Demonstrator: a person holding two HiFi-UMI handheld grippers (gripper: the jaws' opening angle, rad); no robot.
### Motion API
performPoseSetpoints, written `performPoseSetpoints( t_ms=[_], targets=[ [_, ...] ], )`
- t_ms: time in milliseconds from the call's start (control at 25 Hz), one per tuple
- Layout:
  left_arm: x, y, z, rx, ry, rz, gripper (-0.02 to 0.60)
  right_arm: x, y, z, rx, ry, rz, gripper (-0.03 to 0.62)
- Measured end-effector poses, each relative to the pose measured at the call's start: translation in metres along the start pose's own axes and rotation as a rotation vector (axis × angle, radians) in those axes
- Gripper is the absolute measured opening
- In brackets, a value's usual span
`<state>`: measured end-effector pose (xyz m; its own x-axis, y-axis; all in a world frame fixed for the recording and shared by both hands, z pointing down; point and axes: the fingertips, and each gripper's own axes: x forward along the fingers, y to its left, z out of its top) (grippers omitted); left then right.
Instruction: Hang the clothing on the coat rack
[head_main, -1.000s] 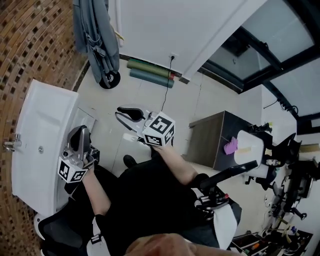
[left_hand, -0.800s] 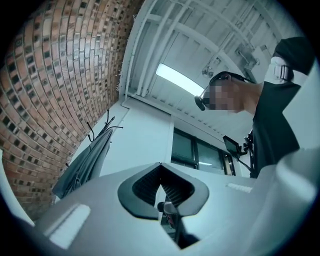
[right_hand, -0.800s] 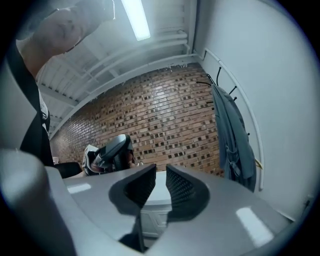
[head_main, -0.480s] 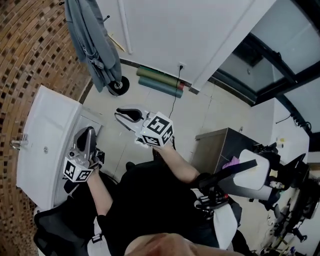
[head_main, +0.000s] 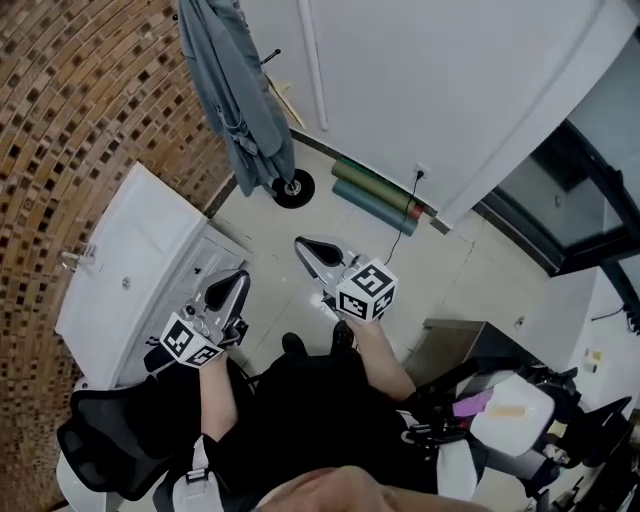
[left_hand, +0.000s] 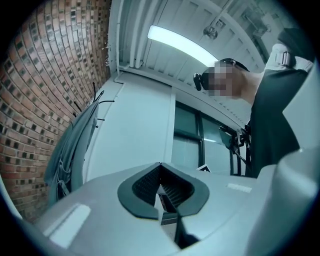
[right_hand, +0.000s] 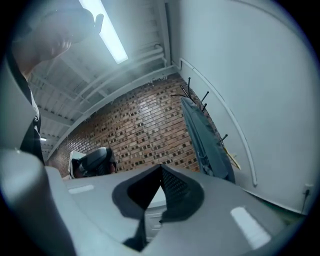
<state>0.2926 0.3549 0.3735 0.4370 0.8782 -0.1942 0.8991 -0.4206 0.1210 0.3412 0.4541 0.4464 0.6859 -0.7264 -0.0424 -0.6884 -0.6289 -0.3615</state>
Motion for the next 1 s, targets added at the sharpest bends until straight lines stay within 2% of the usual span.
performPoseSetpoints(
  t_ms=[160,400,640,840,1000],
  targets=[
    [0.006,0.004,0.009,0.012,-0.005,-0.01,0.002,-0.003,-0.001,0.014,-0.026,-0.021,-0.014,0.0],
    [-0.005,0.014,0.008,-0.036,-0.021,-0.032,0.002,0.002,0.011,0.01,-0.028,-0.008,-0.054,0.0],
    [-0.029,0.034,0.021,-0.046,-0.065,-0.038,0.002,0.027,0.045,0.004,-0.075,0.037,-0.061,0.0],
    [-0.064,0.051,0.024,-0.105,-0.087,-0.026,0.002,0.05,0.078,-0.019,-0.13,0.128,-0.078,0.0],
    [-0.065,0.059,0.016,-0.081,-0.105,-0.016,0.003,0.065,0.077,-0.023,-0.239,0.205,-0.065,0.0]
  ],
)
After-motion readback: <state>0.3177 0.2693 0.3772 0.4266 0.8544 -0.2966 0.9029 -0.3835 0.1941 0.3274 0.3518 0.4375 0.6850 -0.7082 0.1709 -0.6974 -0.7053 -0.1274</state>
